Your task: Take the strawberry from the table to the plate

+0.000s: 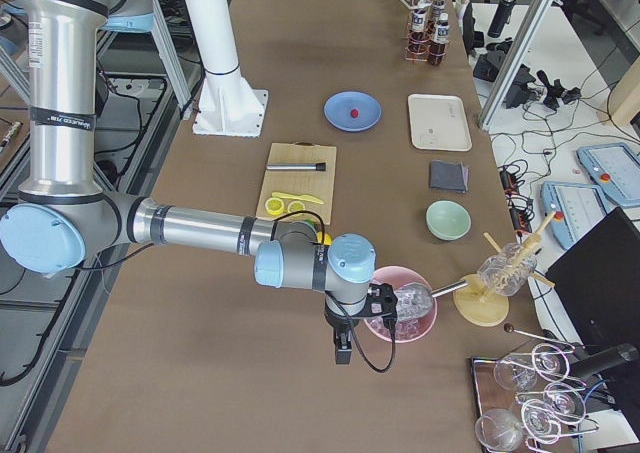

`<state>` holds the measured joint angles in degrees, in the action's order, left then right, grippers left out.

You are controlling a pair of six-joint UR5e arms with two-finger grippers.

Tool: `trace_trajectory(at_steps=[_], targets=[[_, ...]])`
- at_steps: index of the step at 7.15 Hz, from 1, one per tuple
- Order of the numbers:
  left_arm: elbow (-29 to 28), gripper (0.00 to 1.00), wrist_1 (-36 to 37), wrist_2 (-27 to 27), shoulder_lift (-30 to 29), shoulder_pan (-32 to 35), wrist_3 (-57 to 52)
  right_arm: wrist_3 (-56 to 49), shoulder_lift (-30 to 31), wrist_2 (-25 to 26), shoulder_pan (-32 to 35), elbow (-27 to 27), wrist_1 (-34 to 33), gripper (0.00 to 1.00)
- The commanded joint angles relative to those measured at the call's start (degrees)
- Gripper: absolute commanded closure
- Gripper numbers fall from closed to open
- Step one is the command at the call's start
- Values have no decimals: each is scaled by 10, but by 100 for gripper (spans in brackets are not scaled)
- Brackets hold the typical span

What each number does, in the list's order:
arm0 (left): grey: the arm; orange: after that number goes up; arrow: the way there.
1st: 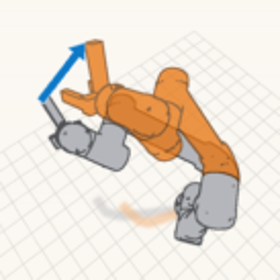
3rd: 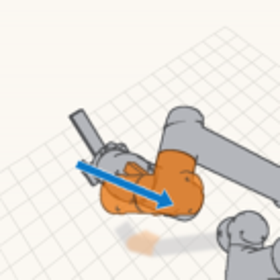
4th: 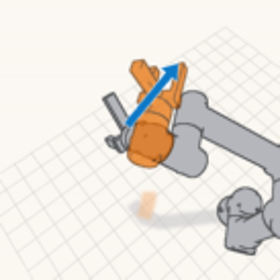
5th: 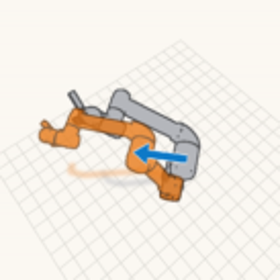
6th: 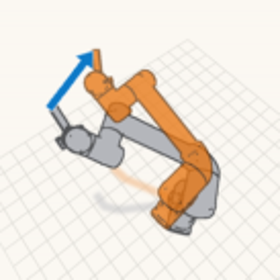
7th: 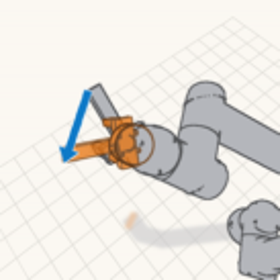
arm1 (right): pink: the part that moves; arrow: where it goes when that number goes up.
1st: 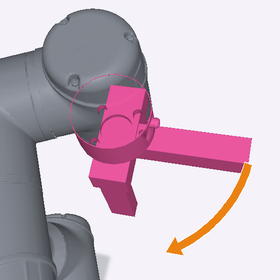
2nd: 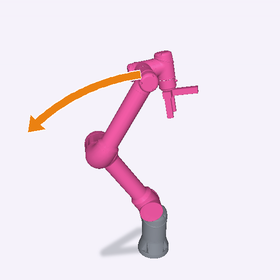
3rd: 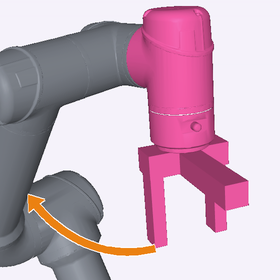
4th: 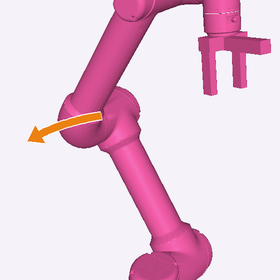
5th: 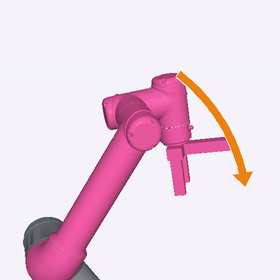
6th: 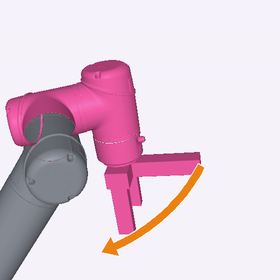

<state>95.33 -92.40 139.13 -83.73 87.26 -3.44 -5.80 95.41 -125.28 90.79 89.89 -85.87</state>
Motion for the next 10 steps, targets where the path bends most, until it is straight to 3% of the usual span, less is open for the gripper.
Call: trace_trajectory(at_steps=[1, 10], targets=[[2, 1, -1, 2, 3, 5, 0, 0, 0, -1, 0, 0, 0, 0], [2, 1, -1, -3, 0, 10, 0, 0, 0, -1, -1, -8, 0, 0]])
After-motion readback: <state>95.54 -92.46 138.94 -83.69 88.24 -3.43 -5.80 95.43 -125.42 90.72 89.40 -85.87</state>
